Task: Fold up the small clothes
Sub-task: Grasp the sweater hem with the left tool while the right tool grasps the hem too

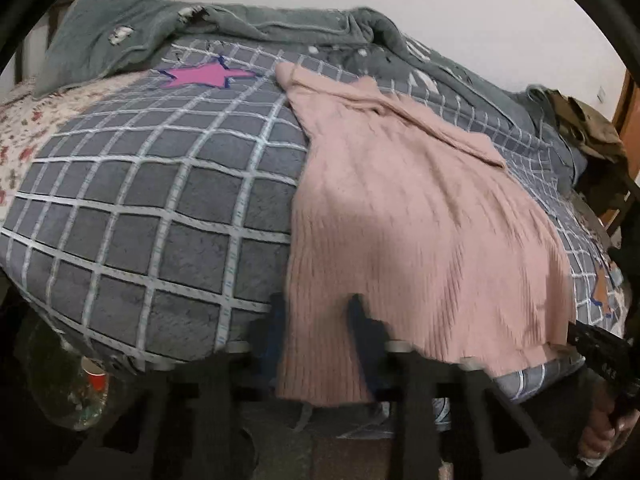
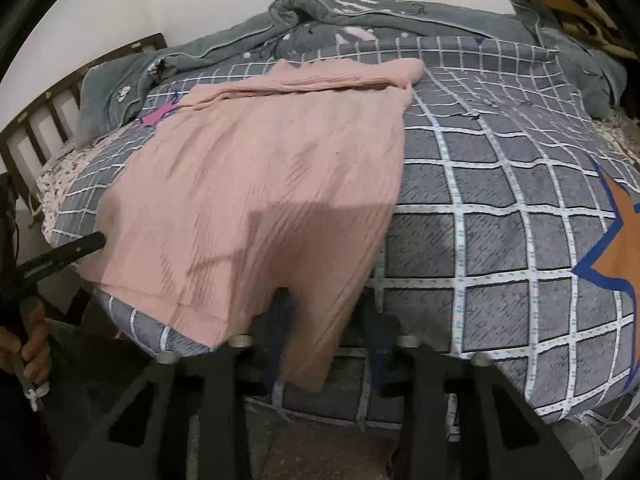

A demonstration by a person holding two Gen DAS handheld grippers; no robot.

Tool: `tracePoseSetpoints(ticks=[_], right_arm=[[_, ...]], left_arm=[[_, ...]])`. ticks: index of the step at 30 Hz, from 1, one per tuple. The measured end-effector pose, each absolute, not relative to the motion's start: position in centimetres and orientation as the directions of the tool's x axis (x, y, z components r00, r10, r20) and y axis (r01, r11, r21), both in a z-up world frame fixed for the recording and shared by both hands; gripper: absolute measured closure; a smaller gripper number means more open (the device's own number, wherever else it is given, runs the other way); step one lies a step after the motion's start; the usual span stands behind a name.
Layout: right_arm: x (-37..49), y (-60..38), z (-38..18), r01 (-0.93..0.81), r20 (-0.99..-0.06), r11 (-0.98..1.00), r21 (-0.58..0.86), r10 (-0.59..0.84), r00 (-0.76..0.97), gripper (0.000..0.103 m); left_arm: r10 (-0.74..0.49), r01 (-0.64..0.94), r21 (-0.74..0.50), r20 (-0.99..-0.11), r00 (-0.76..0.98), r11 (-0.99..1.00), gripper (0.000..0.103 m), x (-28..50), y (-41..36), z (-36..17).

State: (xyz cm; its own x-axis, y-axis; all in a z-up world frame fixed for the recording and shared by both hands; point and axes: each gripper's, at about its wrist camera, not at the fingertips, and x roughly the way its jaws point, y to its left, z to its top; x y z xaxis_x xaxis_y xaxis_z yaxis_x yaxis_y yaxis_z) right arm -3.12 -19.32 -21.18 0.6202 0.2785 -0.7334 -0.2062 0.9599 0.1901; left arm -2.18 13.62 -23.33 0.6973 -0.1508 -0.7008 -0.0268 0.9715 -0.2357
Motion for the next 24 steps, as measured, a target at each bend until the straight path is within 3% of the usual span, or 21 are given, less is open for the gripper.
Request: tracePoseSetpoints(ticks=[8, 24], right_arm=[[-5.0, -22.9, -18.7, -0.188, -0.638, 0.949, 0.254, 0.311, 0.704, 0.099], [-4.3, -22.1, -19.7, -0.193, -0.697, 0.951, 0.24, 0.307, 0.648, 0.096]], left_arm=[[-0.194, -0.062, -0.343, -0.66, 0.726, 0.937, 0.096, -2.9, 16.4, -22.9], [-0.18, -0.037, -0.285, -0.695, 0.697, 0.958, 0.092, -2.5, 15.0, -23.1]])
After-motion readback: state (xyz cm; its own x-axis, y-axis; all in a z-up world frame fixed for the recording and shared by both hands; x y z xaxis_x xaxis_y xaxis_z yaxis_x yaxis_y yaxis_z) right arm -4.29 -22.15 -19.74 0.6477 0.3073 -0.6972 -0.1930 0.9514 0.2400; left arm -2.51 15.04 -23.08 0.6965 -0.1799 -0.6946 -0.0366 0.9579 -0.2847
